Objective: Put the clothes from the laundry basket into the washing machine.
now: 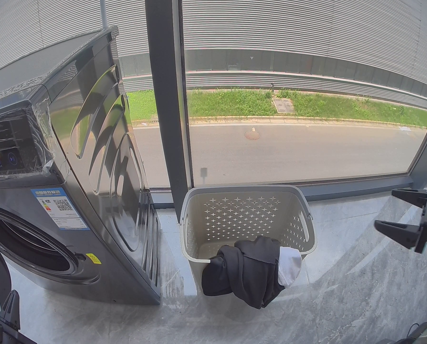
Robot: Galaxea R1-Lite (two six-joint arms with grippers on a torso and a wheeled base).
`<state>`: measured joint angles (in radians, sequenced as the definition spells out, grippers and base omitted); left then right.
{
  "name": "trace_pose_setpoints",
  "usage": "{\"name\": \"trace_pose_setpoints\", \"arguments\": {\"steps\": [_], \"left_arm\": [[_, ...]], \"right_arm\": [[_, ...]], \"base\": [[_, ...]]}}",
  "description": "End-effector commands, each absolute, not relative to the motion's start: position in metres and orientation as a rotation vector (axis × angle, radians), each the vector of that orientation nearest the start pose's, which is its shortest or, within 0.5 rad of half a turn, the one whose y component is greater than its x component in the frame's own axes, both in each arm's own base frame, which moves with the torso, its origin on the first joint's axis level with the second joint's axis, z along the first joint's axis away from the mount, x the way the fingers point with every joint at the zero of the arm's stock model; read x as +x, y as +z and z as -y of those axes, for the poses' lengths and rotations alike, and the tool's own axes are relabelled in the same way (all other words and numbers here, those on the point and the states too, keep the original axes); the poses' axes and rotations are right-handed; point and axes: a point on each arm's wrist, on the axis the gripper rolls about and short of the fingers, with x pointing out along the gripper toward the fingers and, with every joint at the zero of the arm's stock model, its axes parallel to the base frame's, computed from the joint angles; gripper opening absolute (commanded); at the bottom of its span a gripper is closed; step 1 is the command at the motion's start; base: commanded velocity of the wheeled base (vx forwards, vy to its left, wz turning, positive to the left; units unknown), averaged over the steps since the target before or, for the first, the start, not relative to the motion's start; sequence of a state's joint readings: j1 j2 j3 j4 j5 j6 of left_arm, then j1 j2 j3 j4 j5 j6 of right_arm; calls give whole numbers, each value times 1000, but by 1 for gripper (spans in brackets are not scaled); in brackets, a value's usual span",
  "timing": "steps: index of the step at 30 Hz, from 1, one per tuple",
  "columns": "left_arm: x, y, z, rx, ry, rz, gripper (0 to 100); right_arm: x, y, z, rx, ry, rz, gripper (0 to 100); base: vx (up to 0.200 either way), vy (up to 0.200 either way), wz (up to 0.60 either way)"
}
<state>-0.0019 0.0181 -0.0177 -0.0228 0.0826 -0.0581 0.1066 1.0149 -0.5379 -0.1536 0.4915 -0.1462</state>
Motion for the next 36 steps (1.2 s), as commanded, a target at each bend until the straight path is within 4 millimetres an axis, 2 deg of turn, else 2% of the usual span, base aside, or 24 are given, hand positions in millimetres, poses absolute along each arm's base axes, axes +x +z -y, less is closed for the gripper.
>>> {"name": "trace_pose_setpoints", "arguments": {"steps": [1,2,4,5,9,11,12,13,14,15,17,20,25,29,36], "left_arm": [[-23,81,-2,-62,80,29,0],[-23,81,-2,-61,79,30,0],[-23,81,-2,-61,79,32,0],[-23,81,-2,-62,80,30,0],[-23,81,-2,-63,79,32,0],[-23,81,-2,-62,80,30,0],[-23,81,-2,-62,80,30,0],[-23,81,-2,-63,79,30,0],[-23,81,-2,-63,79,30,0],[-23,81,-2,-63,79,32,0],[-23,81,-2,-62,80,30,0],[-23,81,-2,-63,79,30,0],[-23,81,-2,-63,79,30,0],[-23,81,-2,-63,80,32,0],[-23,81,-2,-64,82,30,0]], "right_arm": [[217,146,-61,-62,749,-530,100],[230,136,-63,-62,728,-567,100],[234,133,-64,-62,724,-576,100],[251,113,-67,-63,696,-652,100],[270,88,-71,-63,669,-736,100],[275,86,-73,-64,672,-738,100],[287,81,-80,-73,689,-736,100],[290,79,-85,-79,704,-734,100],[290,79,-85,-79,704,-734,100],[294,76,-99,-90,747,-738,100],[295,66,-108,-99,775,-765,100],[294,56,-116,-106,797,-798,100],[294,51,-121,-115,809,-813,100],[296,43,-137,-138,848,-825,100],[301,31,-153,-152,882,-843,100]], "base": [[0,0,0],[0,0,0],[0,0,0],[0,0,0],[0,0,0],[0,0,0],[0,0,0],[0,0,0],[0,0,0],[0,0,0],[0,0,0],[0,0,0],[0,0,0],[0,0,0],[0,0,0]]}}
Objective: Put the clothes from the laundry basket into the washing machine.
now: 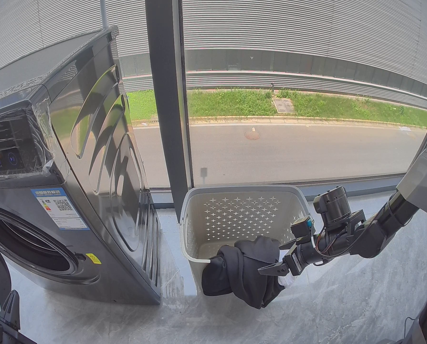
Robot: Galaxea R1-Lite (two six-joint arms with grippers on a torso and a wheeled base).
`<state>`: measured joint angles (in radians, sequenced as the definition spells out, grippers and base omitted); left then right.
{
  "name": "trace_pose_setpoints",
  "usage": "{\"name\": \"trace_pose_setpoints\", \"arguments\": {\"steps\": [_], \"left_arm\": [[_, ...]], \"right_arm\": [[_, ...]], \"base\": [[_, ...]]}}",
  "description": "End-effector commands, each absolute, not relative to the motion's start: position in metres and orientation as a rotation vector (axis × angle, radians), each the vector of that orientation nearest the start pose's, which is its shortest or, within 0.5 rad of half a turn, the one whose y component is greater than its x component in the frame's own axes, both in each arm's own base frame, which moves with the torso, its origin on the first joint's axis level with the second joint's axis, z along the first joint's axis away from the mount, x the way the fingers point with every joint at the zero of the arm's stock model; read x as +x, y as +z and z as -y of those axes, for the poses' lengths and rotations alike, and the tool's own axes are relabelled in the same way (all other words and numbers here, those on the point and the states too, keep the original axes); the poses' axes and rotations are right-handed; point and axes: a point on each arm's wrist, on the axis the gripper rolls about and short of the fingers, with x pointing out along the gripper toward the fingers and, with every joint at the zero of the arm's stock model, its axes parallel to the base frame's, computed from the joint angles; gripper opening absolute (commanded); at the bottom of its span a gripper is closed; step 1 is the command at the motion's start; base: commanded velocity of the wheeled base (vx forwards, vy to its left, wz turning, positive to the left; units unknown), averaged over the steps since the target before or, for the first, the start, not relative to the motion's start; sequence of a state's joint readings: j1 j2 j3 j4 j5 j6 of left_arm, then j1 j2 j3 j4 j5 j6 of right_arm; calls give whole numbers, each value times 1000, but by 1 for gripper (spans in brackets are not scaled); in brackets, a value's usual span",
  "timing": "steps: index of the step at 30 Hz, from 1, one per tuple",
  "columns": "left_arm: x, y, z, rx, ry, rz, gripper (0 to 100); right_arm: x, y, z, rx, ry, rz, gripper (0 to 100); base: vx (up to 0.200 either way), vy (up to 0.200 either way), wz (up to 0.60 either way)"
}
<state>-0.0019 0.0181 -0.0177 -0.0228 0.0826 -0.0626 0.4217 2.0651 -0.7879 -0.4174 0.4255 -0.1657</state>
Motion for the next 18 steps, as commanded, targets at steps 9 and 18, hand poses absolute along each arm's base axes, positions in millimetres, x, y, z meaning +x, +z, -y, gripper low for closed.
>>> {"name": "trace_pose_setpoints", "arguments": {"steps": [9,18], "left_arm": [[-23,81,-2,-64,80,32,0],[-23,81,-2,-66,80,32,0]], "right_arm": [[301,16,-156,-157,885,-886,100],[319,-2,-169,-182,858,-891,100]], "base": [[0,0,0],[0,0,0]]}}
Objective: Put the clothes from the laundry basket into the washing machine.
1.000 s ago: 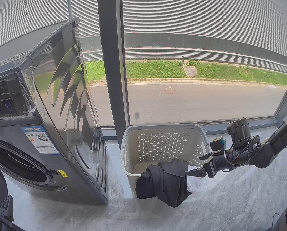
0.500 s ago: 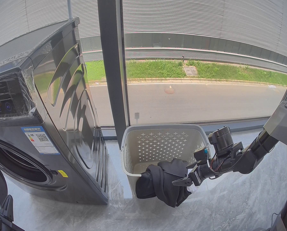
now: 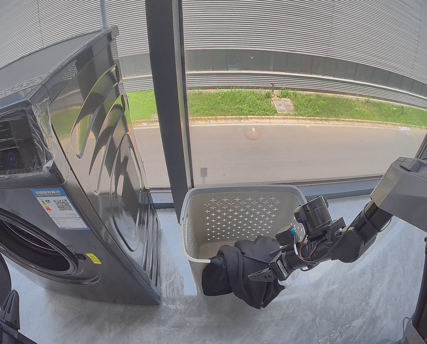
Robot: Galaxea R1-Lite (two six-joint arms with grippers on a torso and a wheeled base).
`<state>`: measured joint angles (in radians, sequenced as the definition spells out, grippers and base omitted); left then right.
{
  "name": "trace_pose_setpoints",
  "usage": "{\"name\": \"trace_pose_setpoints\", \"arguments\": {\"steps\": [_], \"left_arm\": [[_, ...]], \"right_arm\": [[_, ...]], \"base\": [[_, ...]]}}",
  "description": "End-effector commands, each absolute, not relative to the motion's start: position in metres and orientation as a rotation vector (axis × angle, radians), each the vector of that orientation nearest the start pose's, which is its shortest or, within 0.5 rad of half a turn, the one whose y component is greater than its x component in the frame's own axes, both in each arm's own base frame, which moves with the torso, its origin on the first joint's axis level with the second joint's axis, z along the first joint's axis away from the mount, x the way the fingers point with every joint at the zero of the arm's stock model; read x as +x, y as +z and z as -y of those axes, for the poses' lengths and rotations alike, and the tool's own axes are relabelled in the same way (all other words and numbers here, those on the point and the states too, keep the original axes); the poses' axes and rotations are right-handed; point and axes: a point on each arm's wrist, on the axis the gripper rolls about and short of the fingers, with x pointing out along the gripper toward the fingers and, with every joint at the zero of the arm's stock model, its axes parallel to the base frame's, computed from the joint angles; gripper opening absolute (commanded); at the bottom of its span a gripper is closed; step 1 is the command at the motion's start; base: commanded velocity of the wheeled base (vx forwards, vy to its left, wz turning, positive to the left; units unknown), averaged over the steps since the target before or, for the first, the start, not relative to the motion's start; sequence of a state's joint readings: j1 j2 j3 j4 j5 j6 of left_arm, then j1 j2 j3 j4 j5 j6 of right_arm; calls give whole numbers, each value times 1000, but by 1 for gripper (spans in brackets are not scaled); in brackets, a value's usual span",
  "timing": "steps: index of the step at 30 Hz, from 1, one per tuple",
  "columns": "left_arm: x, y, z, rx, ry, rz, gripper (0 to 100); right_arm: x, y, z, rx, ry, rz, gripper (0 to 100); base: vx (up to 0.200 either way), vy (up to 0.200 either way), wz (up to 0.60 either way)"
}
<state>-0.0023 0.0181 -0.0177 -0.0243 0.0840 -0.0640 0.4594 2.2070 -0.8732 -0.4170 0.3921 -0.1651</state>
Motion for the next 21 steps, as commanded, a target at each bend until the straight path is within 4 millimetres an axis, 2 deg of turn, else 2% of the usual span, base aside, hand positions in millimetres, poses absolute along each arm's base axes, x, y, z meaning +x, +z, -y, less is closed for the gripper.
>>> {"name": "trace_pose_setpoints", "arguments": {"steps": [1,6,12,21], "left_arm": [[-23,81,-2,-66,82,32,0],[-23,81,-2,-66,82,32,0],[-23,81,-2,-66,82,32,0],[-23,81,-2,-66,82,32,0]], "right_arm": [[321,-2,-169,-182,852,-889,100],[322,-3,-169,-189,846,-889,100],[333,-5,-172,-214,789,-869,100],[333,-10,-173,-234,778,-884,100]], "base": [[0,0,0],[0,0,0],[0,0,0],[0,0,0]]}}
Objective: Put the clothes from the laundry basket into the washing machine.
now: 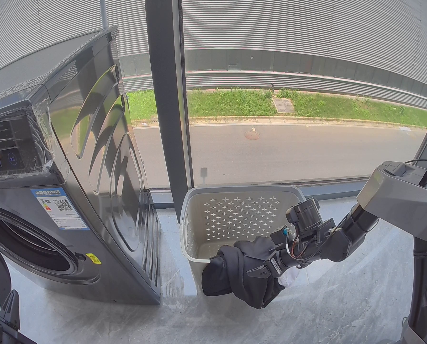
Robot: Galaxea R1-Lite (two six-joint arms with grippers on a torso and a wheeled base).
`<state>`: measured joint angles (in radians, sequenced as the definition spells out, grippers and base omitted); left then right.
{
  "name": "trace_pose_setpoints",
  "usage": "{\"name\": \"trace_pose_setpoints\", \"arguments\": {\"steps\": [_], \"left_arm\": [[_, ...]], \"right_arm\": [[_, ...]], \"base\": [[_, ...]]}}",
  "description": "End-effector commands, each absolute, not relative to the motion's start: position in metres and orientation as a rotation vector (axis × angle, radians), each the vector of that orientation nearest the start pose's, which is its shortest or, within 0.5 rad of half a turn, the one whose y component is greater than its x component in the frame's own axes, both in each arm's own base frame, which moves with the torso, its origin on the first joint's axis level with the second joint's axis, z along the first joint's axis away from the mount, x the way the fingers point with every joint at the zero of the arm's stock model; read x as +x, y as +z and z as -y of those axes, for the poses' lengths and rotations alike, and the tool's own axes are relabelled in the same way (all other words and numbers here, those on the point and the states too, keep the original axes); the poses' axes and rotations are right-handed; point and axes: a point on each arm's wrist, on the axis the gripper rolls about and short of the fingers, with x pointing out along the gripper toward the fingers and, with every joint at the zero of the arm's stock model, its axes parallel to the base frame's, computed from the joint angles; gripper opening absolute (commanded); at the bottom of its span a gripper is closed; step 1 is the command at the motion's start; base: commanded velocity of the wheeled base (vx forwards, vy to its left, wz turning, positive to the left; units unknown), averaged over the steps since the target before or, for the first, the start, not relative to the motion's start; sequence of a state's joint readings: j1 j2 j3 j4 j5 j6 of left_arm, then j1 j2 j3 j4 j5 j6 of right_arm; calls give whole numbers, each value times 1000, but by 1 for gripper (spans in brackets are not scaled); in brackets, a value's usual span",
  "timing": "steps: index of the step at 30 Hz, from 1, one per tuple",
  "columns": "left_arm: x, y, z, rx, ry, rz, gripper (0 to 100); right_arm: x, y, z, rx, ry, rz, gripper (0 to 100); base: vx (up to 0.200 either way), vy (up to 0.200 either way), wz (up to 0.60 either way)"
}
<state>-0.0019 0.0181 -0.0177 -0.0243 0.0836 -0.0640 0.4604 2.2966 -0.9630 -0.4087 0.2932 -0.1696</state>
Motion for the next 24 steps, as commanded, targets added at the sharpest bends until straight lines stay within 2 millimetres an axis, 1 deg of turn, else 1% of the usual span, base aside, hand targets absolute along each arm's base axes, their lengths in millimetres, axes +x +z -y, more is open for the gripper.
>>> {"name": "trace_pose_setpoints", "arguments": {"steps": [1,5,13,20,21,24], "left_arm": [[-23,81,-2,-66,82,32,0],[-23,81,-2,-66,82,32,0],[-23,81,-2,-66,82,32,0],[-23,81,-2,-66,82,32,0],[-23,81,-2,-66,80,32,0],[-23,81,-2,-66,82,32,0]], "right_arm": [[333,-10,-173,-239,773,-885,100],[334,-13,-173,-258,768,-889,100],[341,-22,-174,-318,704,-885,100],[343,-22,-175,-338,695,-874,100],[343,-22,-175,-344,698,-870,0],[344,-21,-175,-360,710,-857,0]], "base": [[0,0,0],[0,0,0],[0,0,0],[0,0,0],[0,0,0],[0,0,0]]}}
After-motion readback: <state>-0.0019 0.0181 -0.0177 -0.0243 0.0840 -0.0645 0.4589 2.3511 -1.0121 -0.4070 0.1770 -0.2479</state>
